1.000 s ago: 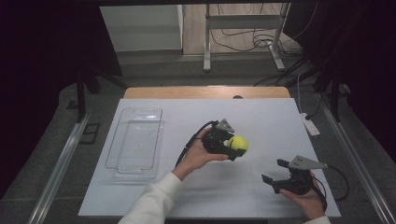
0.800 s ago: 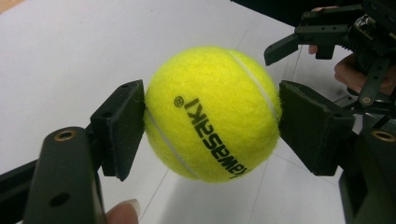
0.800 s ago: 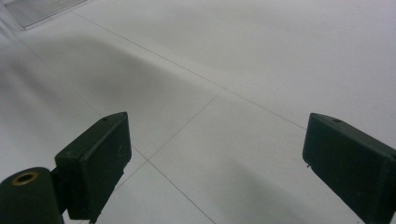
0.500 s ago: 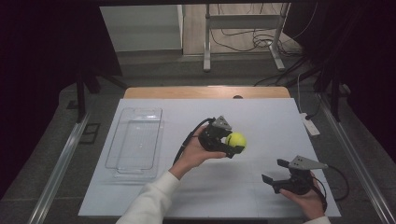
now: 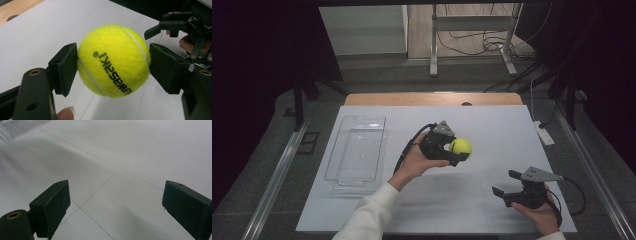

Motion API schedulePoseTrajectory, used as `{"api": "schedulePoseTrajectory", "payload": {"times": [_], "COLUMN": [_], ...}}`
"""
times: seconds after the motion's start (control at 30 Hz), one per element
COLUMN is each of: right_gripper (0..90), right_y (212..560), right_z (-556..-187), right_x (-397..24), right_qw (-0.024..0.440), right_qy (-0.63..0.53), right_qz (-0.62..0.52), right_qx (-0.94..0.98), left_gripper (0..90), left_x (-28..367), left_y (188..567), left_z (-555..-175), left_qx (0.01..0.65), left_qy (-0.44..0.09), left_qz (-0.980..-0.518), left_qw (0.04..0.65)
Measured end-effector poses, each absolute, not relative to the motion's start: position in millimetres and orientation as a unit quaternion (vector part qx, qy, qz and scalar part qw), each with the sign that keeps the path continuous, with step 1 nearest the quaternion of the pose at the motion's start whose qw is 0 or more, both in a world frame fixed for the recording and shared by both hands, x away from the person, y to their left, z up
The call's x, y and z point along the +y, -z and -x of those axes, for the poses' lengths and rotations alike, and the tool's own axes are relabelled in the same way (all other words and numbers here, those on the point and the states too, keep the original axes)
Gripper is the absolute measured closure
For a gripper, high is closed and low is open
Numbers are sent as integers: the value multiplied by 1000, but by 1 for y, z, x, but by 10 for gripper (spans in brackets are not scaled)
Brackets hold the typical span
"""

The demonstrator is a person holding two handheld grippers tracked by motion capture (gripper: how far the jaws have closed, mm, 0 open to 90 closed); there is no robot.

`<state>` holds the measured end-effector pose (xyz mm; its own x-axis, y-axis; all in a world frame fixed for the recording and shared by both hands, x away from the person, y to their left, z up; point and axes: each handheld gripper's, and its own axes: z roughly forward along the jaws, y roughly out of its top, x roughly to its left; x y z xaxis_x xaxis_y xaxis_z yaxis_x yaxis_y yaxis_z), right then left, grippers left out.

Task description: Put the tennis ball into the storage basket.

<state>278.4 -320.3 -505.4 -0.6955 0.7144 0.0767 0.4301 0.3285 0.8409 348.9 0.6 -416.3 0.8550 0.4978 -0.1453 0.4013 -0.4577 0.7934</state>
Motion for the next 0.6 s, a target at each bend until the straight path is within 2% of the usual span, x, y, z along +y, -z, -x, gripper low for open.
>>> {"api": "schedulePoseTrajectory", "payload": {"times": [0.6], "right_gripper": [82], "right_y": [505], "right_z": [-278], "right_x": [-319], "right_qw": [155], "right_qy": [-457], "right_qz": [-357], "right_qx": [800], "left_gripper": [269], "left_x": [19], "left_y": [406], "left_z": [-347], "left_qx": [273], "left_qy": [-66], "left_qz": [-845], "left_qw": [456]}}
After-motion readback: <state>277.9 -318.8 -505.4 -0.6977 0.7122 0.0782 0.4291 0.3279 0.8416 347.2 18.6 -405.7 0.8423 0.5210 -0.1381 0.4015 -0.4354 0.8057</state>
